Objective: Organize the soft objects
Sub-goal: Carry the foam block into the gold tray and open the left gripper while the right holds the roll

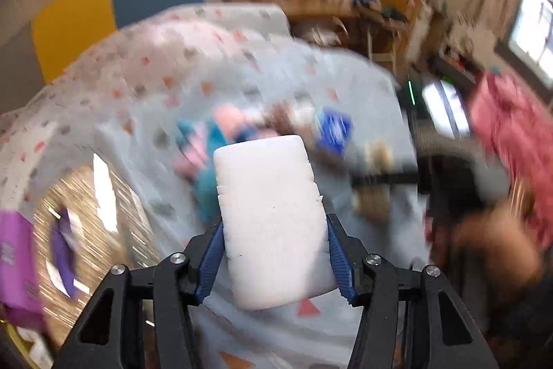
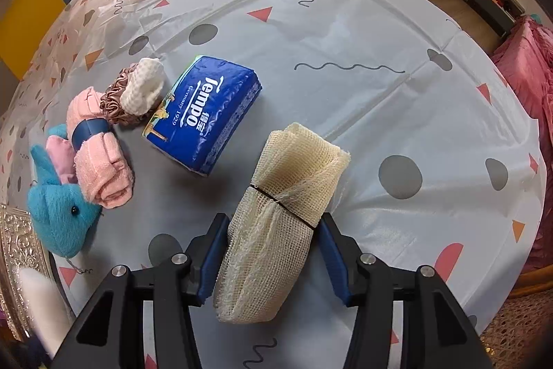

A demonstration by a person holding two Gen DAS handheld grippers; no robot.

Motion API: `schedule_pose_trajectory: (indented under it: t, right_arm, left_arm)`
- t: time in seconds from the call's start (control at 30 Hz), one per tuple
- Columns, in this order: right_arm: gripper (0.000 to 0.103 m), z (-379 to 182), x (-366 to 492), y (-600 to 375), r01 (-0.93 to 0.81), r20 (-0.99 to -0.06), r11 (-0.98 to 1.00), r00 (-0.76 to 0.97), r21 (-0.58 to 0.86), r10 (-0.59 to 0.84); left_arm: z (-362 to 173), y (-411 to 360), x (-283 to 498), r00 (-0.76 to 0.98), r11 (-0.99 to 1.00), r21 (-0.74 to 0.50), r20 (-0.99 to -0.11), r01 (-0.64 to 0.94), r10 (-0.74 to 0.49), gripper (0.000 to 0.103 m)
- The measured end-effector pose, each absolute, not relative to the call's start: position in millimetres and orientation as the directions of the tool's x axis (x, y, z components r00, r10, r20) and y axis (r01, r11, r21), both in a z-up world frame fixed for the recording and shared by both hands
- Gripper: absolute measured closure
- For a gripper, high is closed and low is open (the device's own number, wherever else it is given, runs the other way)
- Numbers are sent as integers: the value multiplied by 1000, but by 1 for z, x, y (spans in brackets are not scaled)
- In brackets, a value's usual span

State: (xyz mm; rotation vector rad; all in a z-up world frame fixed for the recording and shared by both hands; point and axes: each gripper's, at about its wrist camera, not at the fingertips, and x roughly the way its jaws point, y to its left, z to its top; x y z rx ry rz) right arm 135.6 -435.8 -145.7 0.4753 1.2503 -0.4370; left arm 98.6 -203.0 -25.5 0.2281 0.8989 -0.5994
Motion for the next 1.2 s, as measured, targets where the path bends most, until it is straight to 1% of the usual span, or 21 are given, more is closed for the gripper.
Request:
schedule_pose_trajectory:
  t: [0.1,0.27,0.33,0.43,0.53,0.63,0.77,0.83,0.93,1.07,1.2]
  right_arm:
    - [49,-147,137,-435,554,-965,827,255,96,-59]
    - [49,-147,136,-436,552,-965,829,254,95,-59]
    - [49,-147,137,-436,547,-966,832,252,88,-64]
    - [49,-148,138,-435,543,-966,836,250,80,-70]
    - [49,-148,138,-433,538,-966,840,249,74,-74]
    - [49,-149,138,-433,537,-965,840,250,75,-74]
    - [48,-151,140,-430,524,-966,850,244,55,-88]
    - [46,-151,140,-427,518,-966,854,244,54,-87]
    - [44,-151,141,-422,505,-965,862,240,35,-101]
    - [44,-151,142,-414,488,-962,873,242,4,-131]
    - [46,-151,141,-402,455,-954,890,251,-30,-161]
  left_arm:
    - [11,-176,133,519,863,-96,-764,496,-383,46]
    - [53,-91,187,640,947,-86,-717,311,-276,46]
    - [59,-47,198,679,970,-84,-700,230,-222,46]
    - [57,26,205,708,987,-116,-688,106,-157,46]
    - [44,99,196,711,989,-145,-697,-15,-92,46]
    - [23,153,174,697,983,-152,-716,-101,-39,46]
    - [-11,211,135,671,959,-205,-741,-194,-22,46]
    - [-31,236,117,653,940,-230,-758,-251,-11,46]
    - [-59,255,95,620,916,-258,-785,-306,-14,46]
    - [-95,271,79,556,879,-302,-830,-370,-51,45]
    - [-107,270,92,536,853,-358,-837,-381,-111,45]
